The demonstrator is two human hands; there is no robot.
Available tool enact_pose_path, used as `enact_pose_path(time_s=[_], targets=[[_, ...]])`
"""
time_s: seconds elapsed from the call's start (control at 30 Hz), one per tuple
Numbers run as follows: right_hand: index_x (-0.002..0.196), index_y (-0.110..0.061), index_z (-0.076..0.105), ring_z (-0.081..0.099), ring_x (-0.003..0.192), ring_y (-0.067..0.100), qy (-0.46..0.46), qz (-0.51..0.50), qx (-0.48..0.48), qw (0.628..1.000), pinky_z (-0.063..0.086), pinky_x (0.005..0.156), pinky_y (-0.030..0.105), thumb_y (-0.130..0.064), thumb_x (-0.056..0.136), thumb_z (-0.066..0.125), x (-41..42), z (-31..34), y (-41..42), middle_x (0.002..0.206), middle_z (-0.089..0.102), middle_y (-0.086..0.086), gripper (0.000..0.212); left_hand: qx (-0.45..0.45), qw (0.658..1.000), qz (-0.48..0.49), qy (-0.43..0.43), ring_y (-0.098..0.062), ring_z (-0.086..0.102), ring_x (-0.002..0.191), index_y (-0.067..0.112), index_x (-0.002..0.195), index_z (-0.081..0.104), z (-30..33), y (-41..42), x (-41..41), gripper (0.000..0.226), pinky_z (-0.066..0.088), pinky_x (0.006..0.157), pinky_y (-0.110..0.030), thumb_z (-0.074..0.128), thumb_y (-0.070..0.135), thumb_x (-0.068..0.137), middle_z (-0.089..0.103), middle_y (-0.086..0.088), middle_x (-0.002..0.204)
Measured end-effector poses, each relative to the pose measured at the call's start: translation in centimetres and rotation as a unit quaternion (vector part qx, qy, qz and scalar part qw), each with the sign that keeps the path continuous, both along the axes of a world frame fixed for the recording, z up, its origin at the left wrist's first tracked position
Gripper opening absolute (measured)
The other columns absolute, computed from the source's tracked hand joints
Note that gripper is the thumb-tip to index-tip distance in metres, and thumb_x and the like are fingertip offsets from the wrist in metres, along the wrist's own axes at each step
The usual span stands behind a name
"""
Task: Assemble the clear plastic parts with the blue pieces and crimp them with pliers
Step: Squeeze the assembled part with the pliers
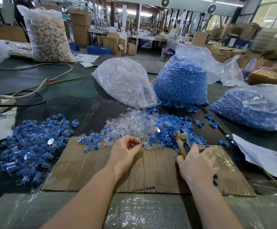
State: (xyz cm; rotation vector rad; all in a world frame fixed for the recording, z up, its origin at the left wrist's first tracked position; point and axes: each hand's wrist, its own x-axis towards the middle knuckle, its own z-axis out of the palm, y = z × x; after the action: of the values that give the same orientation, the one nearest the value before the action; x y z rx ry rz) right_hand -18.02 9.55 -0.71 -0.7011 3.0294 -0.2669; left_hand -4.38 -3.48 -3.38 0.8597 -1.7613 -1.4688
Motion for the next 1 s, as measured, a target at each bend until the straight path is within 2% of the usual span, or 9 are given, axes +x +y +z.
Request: enact_pose_path(time_s=[0.1,0.2,0.27,0.37,0.5,0.6,0.77,0.9,1.0], targets=[[0.104,-0.013,0.047,0.04,0.113,0.029,0.006,0.032,-0.052,0.998,0.037,0.091,0.039,-0.043,0.091,0.048,-0.2,0.4,0.1,0.121,0.045,0.016,0.033,0.052,0.998,0.004,0.03,0.0,0.058,0.056,0.01,0.085,0.062,0.1,-0.2,0.0,0.007,0.045,0.052,-0.011,0.066,0.004,0.083,0.063,-0.004,0.072],[0.095,-0.014,0.05,0.048,0.095,0.023,-0.021,0.128,-0.119,0.984,0.04,0.081,0.033,-0.037,0.092,0.046,0.3,1.4,0.0,0.098,0.055,0.006,0.024,0.132,0.988,0.001,0.074,-0.008,0.062,0.056,0.008,0.087,0.062,0.0,-0.5,0.0,0.007,0.05,0.052,-0.019,0.065,0.003,0.084,0.066,-0.003,0.066],[0.091,-0.015,0.051,0.051,0.083,0.019,-0.081,0.19,-0.166,0.964,0.042,0.072,0.031,-0.033,0.092,0.047,1.2,2.1,-0.3,0.087,0.054,0.002,0.019,0.161,0.983,0.003,0.085,-0.01,0.062,0.056,0.009,0.087,0.062,-0.1,-0.7,-0.1,0.007,0.051,0.053,-0.023,0.065,0.003,0.084,0.066,-0.001,0.062],[0.077,-0.015,0.053,0.044,0.059,0.009,-0.219,0.252,-0.203,0.921,0.031,0.053,0.024,-0.026,0.092,0.047,2.5,2.8,-0.6,0.069,0.049,-0.005,0.019,0.17,0.981,0.016,0.095,-0.008,0.059,0.049,0.009,0.084,0.061,-0.1,-0.8,-0.2,0.008,0.049,0.045,-0.02,0.064,0.001,0.084,0.064,0.0,0.057],[0.058,-0.019,0.043,0.032,0.037,0.003,-0.316,0.277,-0.176,0.89,0.025,0.042,0.019,-0.023,0.09,0.049,3.1,3.6,-0.6,0.04,0.036,-0.013,0.032,0.186,0.976,0.02,0.11,-0.011,0.062,0.048,0.008,0.082,0.062,0.1,-0.8,-0.1,0.008,0.048,0.043,-0.02,0.064,0.0,0.084,0.066,-0.003,0.057],[0.057,-0.02,0.046,0.037,0.038,0.005,-0.377,0.275,-0.155,0.871,0.027,0.044,0.021,-0.019,0.086,0.051,3.0,4.1,-0.3,0.041,0.041,-0.013,0.029,0.18,0.978,0.027,0.104,-0.011,0.063,0.049,0.008,0.082,0.063,0.2,-0.7,0.0,0.008,0.049,0.044,-0.02,0.065,0.0,0.083,0.066,-0.005,0.059],[0.075,-0.013,0.061,0.057,0.059,0.02,-0.427,0.281,-0.136,0.848,0.043,0.057,0.03,-0.001,0.077,0.051,2.5,4.8,0.1,0.06,0.061,0.002,0.016,0.163,0.98,0.043,0.104,-0.005,0.061,0.047,0.007,0.08,0.062,0.1,-0.7,-0.2,0.01,0.046,0.043,-0.015,0.065,-0.002,0.082,0.065,0.002,0.053],[0.077,-0.014,0.056,0.051,0.064,0.019,-0.404,0.293,-0.101,0.861,0.036,0.059,0.032,-0.001,0.079,0.046,2.6,4.9,0.0,0.069,0.056,0.005,0.016,0.167,0.979,0.046,0.107,-0.006,0.061,0.048,0.008,0.079,0.063,-0.1,-0.8,-0.2,0.01,0.046,0.044,-0.014,0.065,-0.001,0.082,0.065,0.001,0.054],[0.092,-0.004,0.056,0.049,0.071,0.021,-0.401,0.292,-0.094,0.863,0.035,0.063,0.035,-0.001,0.079,0.044,2.5,4.8,-0.1,0.079,0.053,0.009,0.018,0.171,0.979,0.047,0.105,-0.007,0.062,0.049,0.008,0.08,0.063,-0.2,-0.9,-0.2,0.009,0.046,0.045,-0.015,0.066,0.0,0.082,0.065,0.0,0.054]])
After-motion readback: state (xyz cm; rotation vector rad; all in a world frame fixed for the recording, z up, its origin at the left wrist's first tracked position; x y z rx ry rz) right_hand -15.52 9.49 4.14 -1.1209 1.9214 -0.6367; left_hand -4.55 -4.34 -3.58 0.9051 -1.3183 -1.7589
